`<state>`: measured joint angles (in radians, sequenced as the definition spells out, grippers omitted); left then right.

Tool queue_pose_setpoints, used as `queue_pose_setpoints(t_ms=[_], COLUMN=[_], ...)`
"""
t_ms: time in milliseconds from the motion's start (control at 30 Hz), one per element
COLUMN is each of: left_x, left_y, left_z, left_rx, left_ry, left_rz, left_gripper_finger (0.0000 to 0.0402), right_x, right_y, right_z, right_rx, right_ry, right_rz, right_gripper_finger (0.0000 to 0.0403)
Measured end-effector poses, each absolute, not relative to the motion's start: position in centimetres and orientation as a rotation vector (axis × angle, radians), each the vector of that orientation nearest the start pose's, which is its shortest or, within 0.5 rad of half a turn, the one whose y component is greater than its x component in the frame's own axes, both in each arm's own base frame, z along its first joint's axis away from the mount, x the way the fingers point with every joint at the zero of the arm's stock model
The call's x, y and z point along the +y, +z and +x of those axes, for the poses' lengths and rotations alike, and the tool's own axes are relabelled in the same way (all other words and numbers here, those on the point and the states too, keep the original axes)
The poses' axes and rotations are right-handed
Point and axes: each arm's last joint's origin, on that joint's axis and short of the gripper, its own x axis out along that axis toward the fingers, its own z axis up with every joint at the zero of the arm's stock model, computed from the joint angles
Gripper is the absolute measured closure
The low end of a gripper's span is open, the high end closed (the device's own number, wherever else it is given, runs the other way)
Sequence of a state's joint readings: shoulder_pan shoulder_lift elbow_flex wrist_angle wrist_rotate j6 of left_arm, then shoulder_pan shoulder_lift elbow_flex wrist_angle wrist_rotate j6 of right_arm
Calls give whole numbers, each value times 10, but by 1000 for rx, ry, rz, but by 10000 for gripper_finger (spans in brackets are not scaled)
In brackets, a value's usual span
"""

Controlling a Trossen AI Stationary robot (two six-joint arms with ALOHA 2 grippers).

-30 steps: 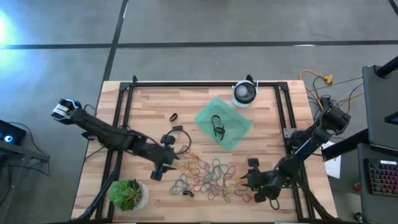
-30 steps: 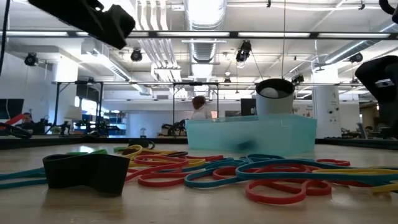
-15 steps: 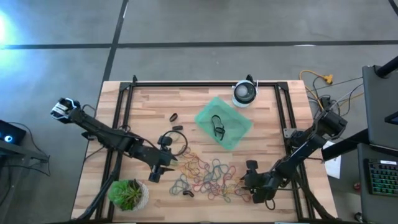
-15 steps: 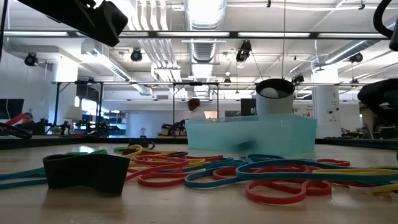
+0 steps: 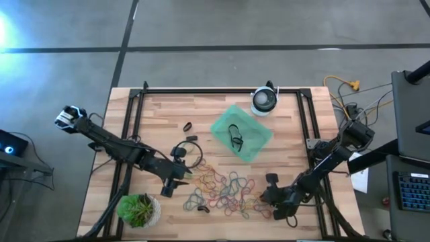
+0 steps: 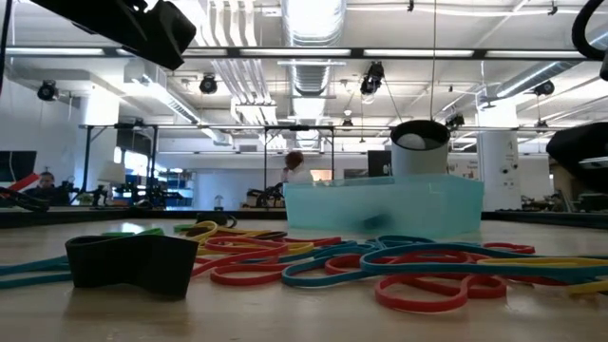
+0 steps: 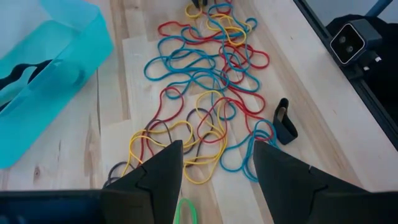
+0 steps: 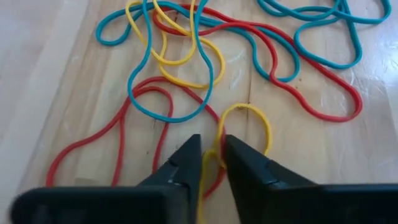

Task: Pick and place rubber bands into bin
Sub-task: Put the yellow rubber band into the blue bin

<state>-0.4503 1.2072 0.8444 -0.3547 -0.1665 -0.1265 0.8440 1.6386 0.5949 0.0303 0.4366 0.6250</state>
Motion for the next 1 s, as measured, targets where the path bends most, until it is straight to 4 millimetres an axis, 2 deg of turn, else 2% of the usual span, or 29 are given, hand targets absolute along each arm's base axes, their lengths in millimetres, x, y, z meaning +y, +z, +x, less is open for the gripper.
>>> queue_pose_setpoints(t_ms=[100,167,367,700,1000], left_x=[-104,-104,-104,-104,-104], left_y=[256,256,256,256,256], left_z=[226,226,226,226,227], left_rx=[700,700,698,697,696], left_ry=[-227,-227,-228,-228,-228], left_rz=[98,98,97,98,98], left_gripper_finger=[221,221,221,221,221], right_x=[187,187,186,185,185], right_y=[105,105,108,125,137], right_z=[183,183,182,183,190], right_rx=[881,885,878,796,668], right_ry=[94,89,100,116,33], right_rz=[-34,-40,-70,-118,-334], right_gripper_finger=[387,392,394,394,394])
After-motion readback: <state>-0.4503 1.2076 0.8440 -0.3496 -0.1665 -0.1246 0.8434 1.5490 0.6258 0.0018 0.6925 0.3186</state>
